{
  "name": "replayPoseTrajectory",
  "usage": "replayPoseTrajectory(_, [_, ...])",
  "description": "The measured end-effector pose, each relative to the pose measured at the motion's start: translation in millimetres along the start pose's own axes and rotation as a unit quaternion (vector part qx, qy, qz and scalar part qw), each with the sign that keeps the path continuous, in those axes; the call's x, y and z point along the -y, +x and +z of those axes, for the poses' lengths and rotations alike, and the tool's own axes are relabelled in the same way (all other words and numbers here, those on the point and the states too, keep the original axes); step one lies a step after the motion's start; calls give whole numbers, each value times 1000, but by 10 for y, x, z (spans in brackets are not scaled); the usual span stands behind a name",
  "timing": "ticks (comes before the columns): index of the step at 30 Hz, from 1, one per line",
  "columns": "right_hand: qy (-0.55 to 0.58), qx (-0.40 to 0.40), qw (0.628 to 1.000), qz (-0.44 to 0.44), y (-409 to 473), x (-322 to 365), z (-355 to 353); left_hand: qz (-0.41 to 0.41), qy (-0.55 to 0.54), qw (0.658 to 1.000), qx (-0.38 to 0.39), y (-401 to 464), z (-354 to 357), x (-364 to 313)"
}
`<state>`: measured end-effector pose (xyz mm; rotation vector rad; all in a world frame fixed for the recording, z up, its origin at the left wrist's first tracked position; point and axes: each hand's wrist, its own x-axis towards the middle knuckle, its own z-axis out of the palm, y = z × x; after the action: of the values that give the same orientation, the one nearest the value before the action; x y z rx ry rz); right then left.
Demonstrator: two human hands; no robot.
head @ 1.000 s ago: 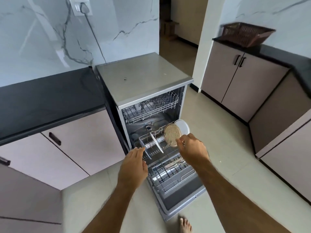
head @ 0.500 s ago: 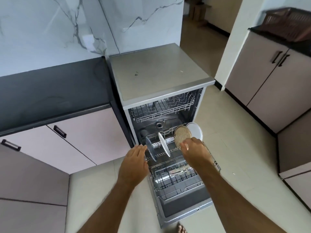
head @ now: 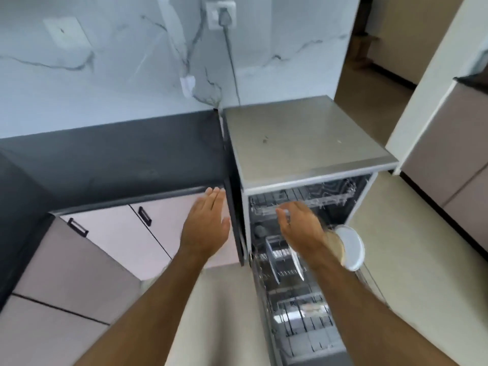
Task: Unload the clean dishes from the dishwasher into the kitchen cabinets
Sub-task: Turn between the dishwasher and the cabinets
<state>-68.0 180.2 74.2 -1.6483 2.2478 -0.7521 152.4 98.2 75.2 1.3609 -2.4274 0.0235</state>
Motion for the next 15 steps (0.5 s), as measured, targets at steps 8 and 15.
replayPoseTrajectory(8, [108, -97, 976, -163, 1075, 2046, 118, -29, 139, 975, -169, 791, -1609, 1429])
replayPoseTrajectory(15, [184, -151, 921, -309, 1500, 4012, -59, -60, 227, 926, -294, 1052, -3195, 2308])
